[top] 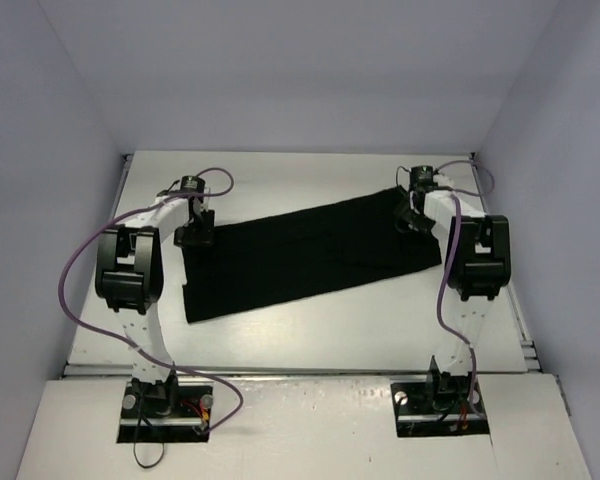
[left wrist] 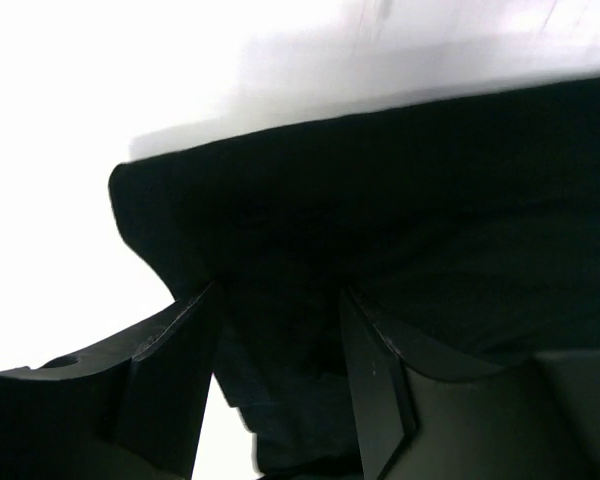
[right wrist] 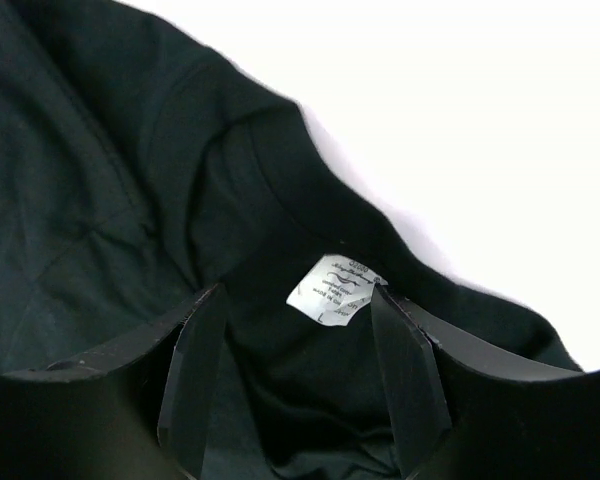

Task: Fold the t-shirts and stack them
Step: Rotate the tshirt 90 degrees

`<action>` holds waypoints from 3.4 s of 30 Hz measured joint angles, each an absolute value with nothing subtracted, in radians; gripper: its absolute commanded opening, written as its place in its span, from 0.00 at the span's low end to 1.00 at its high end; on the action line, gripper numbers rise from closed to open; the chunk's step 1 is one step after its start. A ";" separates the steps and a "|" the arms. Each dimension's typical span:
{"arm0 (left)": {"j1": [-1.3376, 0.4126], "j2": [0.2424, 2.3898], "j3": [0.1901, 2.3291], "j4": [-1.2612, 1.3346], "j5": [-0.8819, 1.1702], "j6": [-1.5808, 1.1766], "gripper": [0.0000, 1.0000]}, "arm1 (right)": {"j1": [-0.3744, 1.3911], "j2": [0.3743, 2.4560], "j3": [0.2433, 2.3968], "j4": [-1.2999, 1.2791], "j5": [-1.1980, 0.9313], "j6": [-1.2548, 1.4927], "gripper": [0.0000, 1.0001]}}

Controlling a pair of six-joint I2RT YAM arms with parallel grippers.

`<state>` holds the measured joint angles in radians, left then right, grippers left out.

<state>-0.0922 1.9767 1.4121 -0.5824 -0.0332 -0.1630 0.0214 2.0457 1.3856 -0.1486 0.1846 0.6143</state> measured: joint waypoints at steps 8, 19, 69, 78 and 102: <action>-0.118 1.741 1.107 -0.642 0.066 -0.215 0.48 | 0.071 2.392 1.922 -0.157 0.080 0.431 0.58; -0.287 1.495 1.192 -0.764 0.127 -0.180 0.48 | 0.116 2.310 1.961 -0.189 0.086 0.334 0.62; -0.684 1.652 0.972 -0.369 0.241 -0.609 0.49 | 0.255 2.640 2.419 -0.196 -0.063 0.223 0.66; -0.658 1.431 1.012 -0.571 0.115 -0.583 0.50 | 0.268 2.197 1.951 -0.202 -0.046 0.185 0.67; -0.635 1.758 1.343 -0.496 0.002 -0.320 0.50 | 0.370 1.456 0.798 -0.130 -0.014 0.406 0.65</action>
<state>-0.6350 1.7580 1.3425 -0.4963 0.0017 -0.3198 0.3700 1.4556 0.7979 -0.1298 -0.0145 0.4058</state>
